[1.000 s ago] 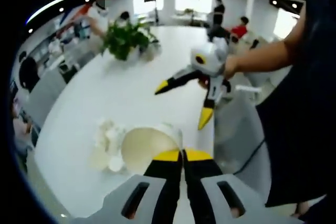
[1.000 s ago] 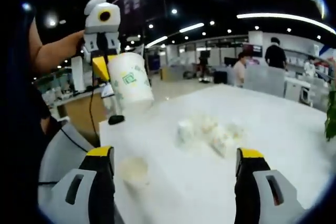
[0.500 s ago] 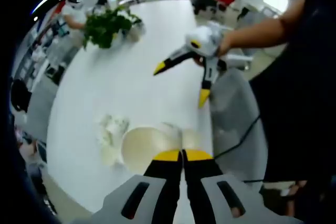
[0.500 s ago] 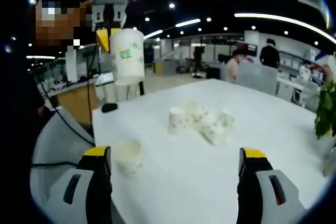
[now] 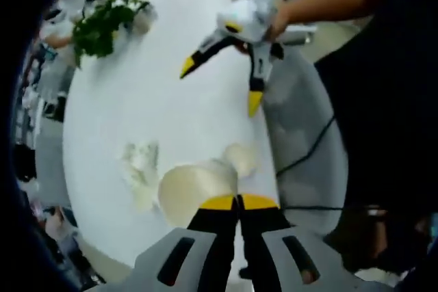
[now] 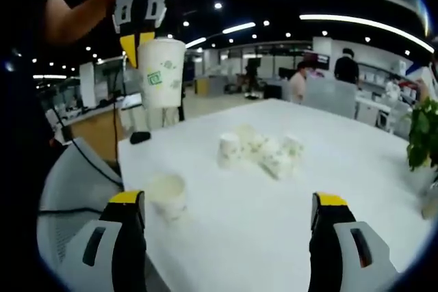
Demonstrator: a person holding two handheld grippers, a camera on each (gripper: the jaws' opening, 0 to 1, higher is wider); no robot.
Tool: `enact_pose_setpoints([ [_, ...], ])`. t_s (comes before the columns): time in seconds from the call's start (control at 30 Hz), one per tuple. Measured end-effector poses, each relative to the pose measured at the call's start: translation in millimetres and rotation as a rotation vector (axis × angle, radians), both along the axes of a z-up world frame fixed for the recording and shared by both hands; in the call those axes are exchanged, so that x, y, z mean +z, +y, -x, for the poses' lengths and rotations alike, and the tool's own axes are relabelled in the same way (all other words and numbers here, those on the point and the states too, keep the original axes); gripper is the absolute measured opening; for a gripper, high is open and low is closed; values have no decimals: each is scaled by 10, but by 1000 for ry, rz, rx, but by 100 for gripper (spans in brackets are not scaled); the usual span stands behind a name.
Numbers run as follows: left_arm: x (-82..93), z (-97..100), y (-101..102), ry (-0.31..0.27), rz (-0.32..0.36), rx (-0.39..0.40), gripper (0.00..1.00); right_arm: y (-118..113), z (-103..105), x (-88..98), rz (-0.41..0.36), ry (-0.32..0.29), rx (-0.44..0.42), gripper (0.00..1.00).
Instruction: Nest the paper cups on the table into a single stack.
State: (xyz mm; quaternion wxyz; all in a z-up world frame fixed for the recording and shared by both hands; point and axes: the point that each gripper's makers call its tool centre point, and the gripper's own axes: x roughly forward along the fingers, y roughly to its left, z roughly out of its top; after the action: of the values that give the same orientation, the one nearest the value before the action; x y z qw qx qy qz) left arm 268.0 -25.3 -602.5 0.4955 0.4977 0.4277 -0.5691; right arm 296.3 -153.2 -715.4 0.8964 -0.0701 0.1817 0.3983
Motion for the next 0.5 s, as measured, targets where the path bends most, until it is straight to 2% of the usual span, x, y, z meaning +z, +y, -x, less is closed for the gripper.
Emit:
enact_pose_setpoints([
  [0.13,24,-6,-51,-1,-9,23,0,4,30,35,-35,-8,5,100],
  [0.5,-20,50,-109,20,-13,36,0,-53,18,12,-29,-4,-11,100],
])
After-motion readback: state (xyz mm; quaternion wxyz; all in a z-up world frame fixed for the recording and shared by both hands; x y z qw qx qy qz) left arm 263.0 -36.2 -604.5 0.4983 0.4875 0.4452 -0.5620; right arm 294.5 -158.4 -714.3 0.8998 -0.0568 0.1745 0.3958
